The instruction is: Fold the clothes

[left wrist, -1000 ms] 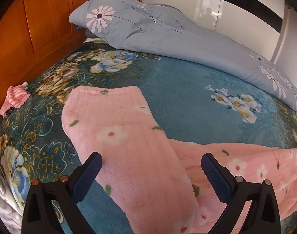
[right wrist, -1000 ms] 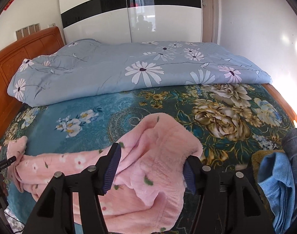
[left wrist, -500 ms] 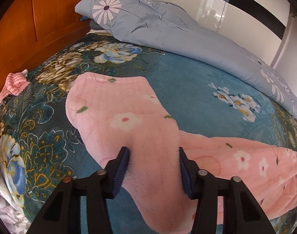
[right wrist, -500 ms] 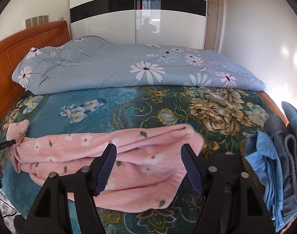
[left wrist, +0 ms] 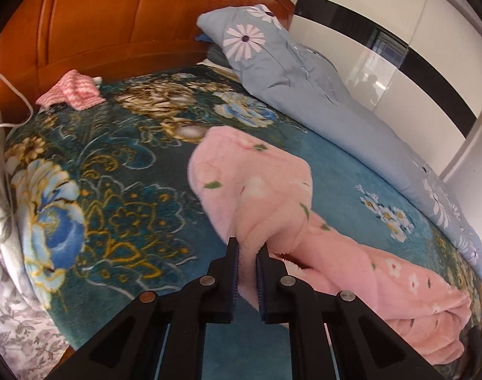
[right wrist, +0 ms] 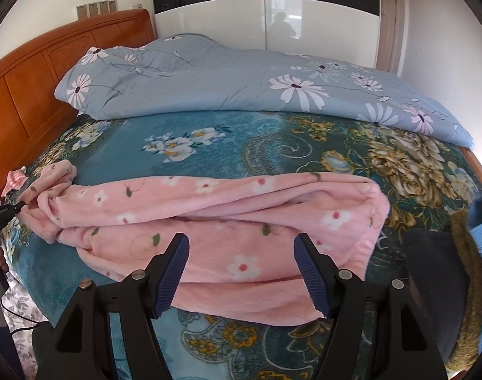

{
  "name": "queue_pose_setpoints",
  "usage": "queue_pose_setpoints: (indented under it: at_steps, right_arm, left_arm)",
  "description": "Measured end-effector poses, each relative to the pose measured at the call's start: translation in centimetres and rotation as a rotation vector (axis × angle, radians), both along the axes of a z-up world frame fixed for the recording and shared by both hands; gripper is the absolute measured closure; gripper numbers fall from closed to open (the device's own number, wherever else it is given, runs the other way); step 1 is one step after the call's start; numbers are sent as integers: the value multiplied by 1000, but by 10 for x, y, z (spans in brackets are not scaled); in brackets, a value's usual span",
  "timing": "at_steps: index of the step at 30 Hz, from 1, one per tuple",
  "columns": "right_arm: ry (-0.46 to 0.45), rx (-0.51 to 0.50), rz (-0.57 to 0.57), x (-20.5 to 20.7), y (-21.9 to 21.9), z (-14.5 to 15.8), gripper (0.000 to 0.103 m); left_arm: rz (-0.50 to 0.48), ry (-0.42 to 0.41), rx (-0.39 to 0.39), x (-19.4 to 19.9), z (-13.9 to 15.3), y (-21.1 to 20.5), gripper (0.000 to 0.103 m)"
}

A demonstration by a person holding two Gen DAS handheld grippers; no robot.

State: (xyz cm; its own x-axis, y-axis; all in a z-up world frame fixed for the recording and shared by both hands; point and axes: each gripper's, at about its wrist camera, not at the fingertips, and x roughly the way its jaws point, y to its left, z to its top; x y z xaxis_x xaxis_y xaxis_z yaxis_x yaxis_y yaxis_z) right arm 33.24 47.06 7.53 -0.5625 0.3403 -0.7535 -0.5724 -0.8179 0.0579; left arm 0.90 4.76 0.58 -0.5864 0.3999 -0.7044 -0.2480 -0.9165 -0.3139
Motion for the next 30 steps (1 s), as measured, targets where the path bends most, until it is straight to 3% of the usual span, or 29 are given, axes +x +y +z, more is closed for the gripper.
queue_pose_setpoints:
  at_steps: [6, 10, 14, 15, 16, 17, 19, 24, 25, 26, 27, 28, 30]
  right_arm:
    - [-24, -97, 102, -43, -22, -33, 33]
    - [-50, -124, 155, -69, -40, -48, 33]
    - [-66, -139, 190, -85, -53, -56, 33]
    - [-69, -141, 196, -87, -56, -56, 33]
    - [-70, -143, 201, -88, -59, -56, 33]
    - [-74, -145, 200, -87, -61, -56, 33]
    - [-83, -147, 194, -85, -63, -57, 33]
    - [-108, -154, 163, -76, -66, -60, 33]
    - [-112, -158, 151, -73, -65, -61, 33]
    - [-116, -163, 139, -70, -64, -62, 33]
    - [-120, -168, 127, -66, -63, -63, 33]
    - [-124, -173, 115, -63, -62, -64, 33]
    - [-130, -177, 93, -58, -61, -65, 33]
  left_arm:
    - [126, -86, -90, 3, -45, -61, 101]
    - [113, -112, -22, 5, -52, -79, 101]
    - [1, -44, 19, 5, -30, -59, 98]
    - [-33, -28, 13, 2, -24, -49, 96]
    - [-60, -12, -11, -1, -21, -37, 83]
    - [-86, 4, -42, -4, -19, -24, 60]
    - [-139, 48, -99, -8, -15, 0, 43]
    - [-242, 110, -297, -20, -32, 50, 38]
    - [-241, 117, -317, -21, -36, 52, 39]
    - [-235, 125, -330, -21, -39, 52, 52]
    - [-222, 115, -310, -22, -42, 48, 67]
    - [-195, 89, -270, -25, -44, 39, 94]
    - [-97, 66, -206, -30, -44, 12, 96]
